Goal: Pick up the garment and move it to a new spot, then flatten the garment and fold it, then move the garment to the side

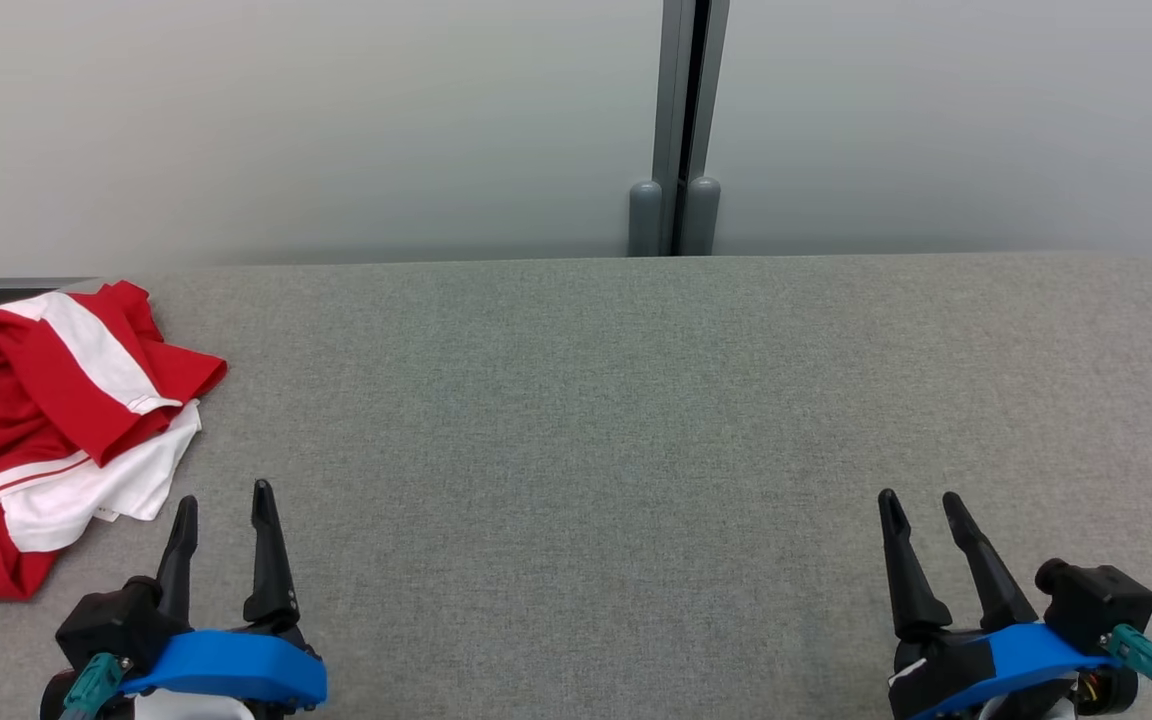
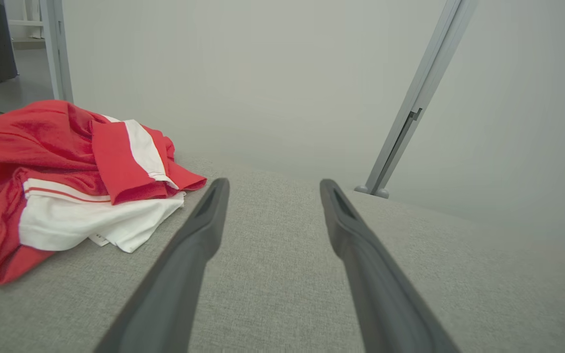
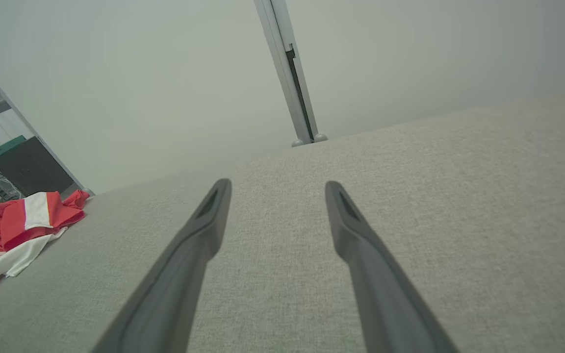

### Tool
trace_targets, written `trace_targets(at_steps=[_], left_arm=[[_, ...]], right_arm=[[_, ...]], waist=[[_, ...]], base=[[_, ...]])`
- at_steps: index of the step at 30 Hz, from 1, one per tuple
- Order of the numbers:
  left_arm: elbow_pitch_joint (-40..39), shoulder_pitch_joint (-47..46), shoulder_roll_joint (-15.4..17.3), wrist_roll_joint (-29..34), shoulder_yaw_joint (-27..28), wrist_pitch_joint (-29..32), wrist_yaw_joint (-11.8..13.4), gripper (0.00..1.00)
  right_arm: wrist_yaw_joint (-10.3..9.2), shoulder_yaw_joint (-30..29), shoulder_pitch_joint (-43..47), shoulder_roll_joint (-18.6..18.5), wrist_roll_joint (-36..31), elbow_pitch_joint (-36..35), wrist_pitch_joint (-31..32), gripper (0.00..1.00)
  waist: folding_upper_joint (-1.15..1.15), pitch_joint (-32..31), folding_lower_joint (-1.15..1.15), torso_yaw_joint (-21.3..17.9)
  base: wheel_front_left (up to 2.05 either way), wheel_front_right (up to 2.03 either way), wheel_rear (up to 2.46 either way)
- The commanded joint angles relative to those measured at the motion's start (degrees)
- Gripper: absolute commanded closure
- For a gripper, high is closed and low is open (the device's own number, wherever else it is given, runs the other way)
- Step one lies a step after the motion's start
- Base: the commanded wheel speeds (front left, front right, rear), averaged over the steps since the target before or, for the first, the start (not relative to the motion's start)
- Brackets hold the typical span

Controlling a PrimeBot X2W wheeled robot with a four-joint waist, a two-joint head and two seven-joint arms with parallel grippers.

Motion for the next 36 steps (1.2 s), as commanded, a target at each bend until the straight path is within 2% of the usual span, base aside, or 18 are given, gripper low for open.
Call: trace_targets(at_steps=[1, 22, 31, 36], left_arm=[[0.4, -0.32, 0.14, 1.16, 0.44, -0.42, -0.26, 0.0], [5.97, -1.54, -0.8, 7.19, 4.57, -2.77, -2.55, 0.0], [6.38, -1.35, -0.92, 11.14, 5.53, -3.71, -2.86, 0.0], [6.53, -1.34, -0.96, 10.85, 5.67, -3.66, -2.9, 0.0]], right_arm=[[0.12, 0.0, 0.02, -0.48, -1.22, -0.14, -0.63, 0.0], [0.14, -0.33, -0.08, -0.56, -10.8, 2.12, -2.94, 0.0], [0.16, -0.2, -0.22, -0.59, -13.5, 3.18, -3.87, 0.0], [0.15, -0.29, -0.3, -0.58, -13.29, 3.45, -3.78, 0.0]], waist=[[0.0, 0.03, 0.0, 0.01], [0.0, 0.27, 0.0, 0.26], [0.0, 0.24, 0.0, 0.31], [0.0, 0.26, 0.0, 0.23]], base=[[0.0, 0.0, 0.0], [0.0, 0.0, 0.0], [0.0, 0.0, 0.0], [0.0, 0.0, 0.0]])
